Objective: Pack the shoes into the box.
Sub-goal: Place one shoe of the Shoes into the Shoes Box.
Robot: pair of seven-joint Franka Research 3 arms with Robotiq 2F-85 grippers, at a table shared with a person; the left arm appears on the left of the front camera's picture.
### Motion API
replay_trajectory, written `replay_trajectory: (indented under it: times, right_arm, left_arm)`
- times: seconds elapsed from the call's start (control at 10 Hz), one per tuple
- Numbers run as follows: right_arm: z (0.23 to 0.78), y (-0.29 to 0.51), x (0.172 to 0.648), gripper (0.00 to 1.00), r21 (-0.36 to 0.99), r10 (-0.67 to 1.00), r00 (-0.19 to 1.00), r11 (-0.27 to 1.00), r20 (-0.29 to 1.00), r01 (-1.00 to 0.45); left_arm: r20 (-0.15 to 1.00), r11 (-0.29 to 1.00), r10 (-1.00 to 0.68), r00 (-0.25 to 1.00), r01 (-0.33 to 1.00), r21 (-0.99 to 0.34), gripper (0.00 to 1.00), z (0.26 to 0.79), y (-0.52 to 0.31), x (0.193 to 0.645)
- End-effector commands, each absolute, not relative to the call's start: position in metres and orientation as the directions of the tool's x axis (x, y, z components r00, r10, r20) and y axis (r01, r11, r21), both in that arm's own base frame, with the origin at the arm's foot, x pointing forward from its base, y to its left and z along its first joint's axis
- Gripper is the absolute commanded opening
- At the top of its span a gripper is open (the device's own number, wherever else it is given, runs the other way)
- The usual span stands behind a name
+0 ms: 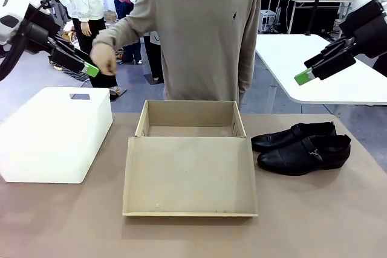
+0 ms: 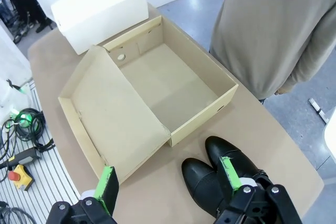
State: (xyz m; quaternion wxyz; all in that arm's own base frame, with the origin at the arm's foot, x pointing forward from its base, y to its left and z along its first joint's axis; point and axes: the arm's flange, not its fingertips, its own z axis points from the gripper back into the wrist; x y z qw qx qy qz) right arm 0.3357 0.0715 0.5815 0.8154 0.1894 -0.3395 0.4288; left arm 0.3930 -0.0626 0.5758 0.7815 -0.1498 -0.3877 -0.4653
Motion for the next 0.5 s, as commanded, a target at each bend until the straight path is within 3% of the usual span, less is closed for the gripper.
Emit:
replay_trajectory:
  times: [0.0, 0.4]
  right_arm:
    - [0.581, 0.072, 0.337, 1.0, 0.028, 0.563, 0.396, 0.551, 0.725, -0.834]
    - [0.594, 0.065, 0.344, 1.0, 0.003, 0.626, 0.373, 0.509, 0.684, -0.861]
  left_arm:
    - [0.756, 0.505, -0.606, 0.247, 0.854, 0.126, 1.0, 0.576, -0.06, 0.394]
    - [0.756, 0.505, -0.606, 0.247, 0.854, 0.126, 1.0, 0.576, -0.06, 0.394]
